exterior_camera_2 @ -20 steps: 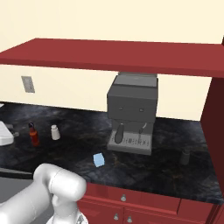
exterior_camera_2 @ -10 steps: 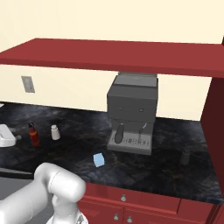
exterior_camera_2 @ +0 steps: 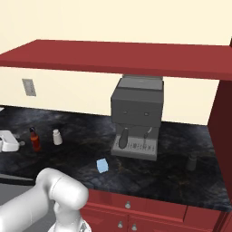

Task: There are various items on the counter. Only move the condiments/shakers into the cabinet.

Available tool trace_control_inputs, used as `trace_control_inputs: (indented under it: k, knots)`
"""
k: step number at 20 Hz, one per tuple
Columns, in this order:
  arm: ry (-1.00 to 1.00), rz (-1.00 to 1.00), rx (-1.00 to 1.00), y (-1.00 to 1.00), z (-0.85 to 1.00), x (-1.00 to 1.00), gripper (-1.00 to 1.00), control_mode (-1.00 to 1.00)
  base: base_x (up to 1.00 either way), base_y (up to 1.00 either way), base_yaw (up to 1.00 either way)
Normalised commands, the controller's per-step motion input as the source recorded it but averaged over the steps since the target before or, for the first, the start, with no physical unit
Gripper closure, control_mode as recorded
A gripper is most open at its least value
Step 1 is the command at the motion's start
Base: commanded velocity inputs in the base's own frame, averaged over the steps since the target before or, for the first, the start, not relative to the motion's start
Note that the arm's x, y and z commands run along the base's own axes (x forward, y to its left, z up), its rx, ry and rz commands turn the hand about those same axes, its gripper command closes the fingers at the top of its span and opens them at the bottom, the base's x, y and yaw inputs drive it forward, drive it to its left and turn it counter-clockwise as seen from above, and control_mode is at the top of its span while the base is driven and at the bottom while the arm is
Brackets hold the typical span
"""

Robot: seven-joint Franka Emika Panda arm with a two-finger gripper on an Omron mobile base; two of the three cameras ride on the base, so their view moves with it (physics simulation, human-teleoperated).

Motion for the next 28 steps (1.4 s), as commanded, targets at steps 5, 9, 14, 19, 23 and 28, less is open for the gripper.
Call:
trace_control_inputs:
  k: [5,9,14,19,23,28]
  knots:
    - [0.02,0.0,0.0,-0.16,-0.05,0.16,-1.0,-1.0,0.0,0.0,0.0]
    - [0.0,0.0,0.0,-0.08,0.0,0.2,-1.0,-1.0,0.0,0.0,0.0]
    - [0.0,0.0,0.0,-0.01,0.0,0.2,-1.0,-1.0,0.0,0.0,0.0]
    - [0.0,0.0,0.0,-0.03,-0.01,0.27,-1.0,-1.0,0.0,0.0,0.0]
    - [0.0,0.0,0.0,-0.04,0.0,0.26,-1.0,-1.0,0.0,0.0,0.0]
    - [0.0,0.0,0.0,-0.03,0.0,0.24,-1.0,-1.0,0.0,0.0,0.0]
